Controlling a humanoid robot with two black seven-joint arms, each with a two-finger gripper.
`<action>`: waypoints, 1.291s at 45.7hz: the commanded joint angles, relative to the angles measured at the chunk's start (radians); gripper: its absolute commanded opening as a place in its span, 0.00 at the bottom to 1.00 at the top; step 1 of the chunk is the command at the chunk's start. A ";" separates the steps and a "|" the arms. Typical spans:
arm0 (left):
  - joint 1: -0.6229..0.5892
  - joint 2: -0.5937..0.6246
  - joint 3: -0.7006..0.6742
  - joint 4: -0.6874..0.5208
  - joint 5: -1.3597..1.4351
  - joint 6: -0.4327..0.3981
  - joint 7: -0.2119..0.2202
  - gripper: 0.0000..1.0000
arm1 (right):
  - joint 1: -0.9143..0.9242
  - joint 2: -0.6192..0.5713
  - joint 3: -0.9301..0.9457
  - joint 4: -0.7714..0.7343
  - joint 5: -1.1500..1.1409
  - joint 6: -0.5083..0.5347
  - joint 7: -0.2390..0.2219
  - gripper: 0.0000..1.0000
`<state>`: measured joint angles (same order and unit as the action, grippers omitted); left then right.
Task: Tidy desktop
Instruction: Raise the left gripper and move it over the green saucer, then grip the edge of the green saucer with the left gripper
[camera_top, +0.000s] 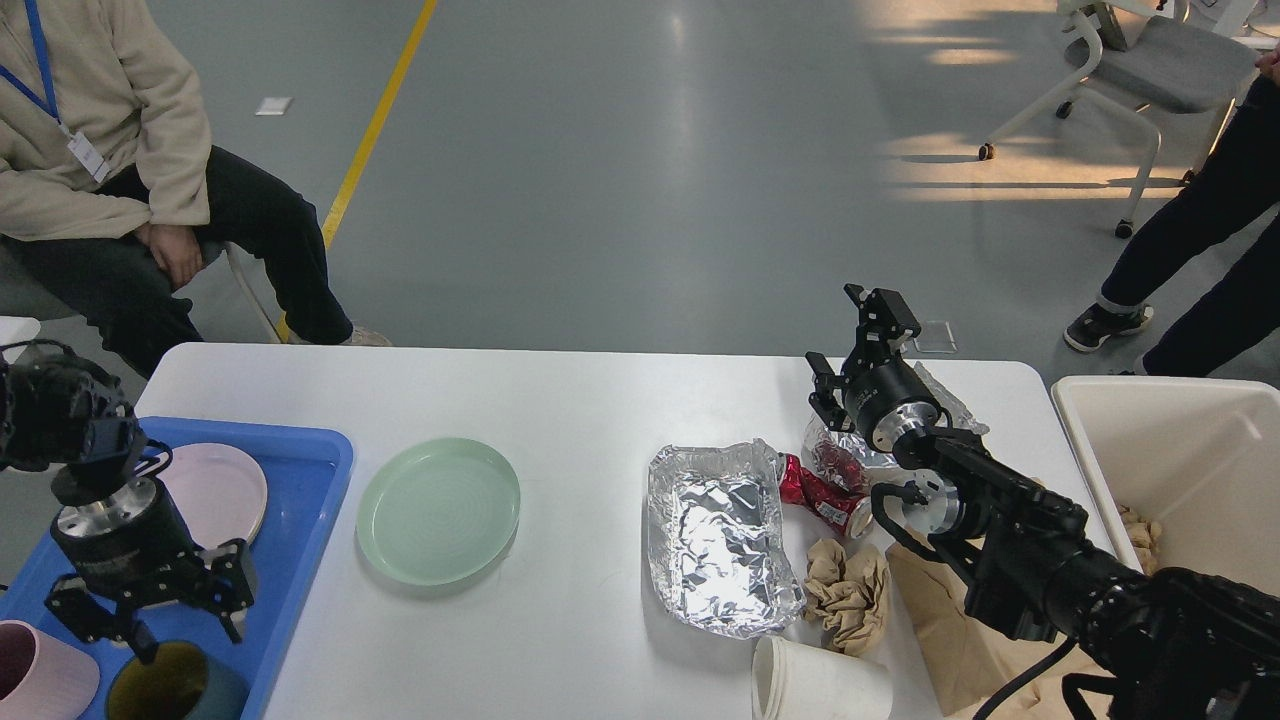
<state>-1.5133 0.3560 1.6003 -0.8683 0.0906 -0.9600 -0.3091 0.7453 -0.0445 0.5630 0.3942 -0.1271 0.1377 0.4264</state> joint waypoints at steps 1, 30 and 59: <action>-0.227 0.011 0.056 -0.008 -0.002 0.000 -0.004 0.95 | 0.000 0.000 0.000 0.000 0.000 0.000 -0.001 1.00; -0.335 -0.314 -0.082 -0.012 -0.009 0.000 -0.012 0.96 | 0.000 0.000 0.000 0.000 0.000 0.000 0.000 1.00; -0.041 -0.437 -0.083 0.048 -0.005 0.494 0.005 0.96 | -0.001 0.000 0.000 0.000 0.000 0.000 0.000 1.00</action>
<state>-1.5895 -0.0781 1.5197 -0.8307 0.0934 -0.5368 -0.3039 0.7455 -0.0445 0.5630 0.3942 -0.1275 0.1377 0.4264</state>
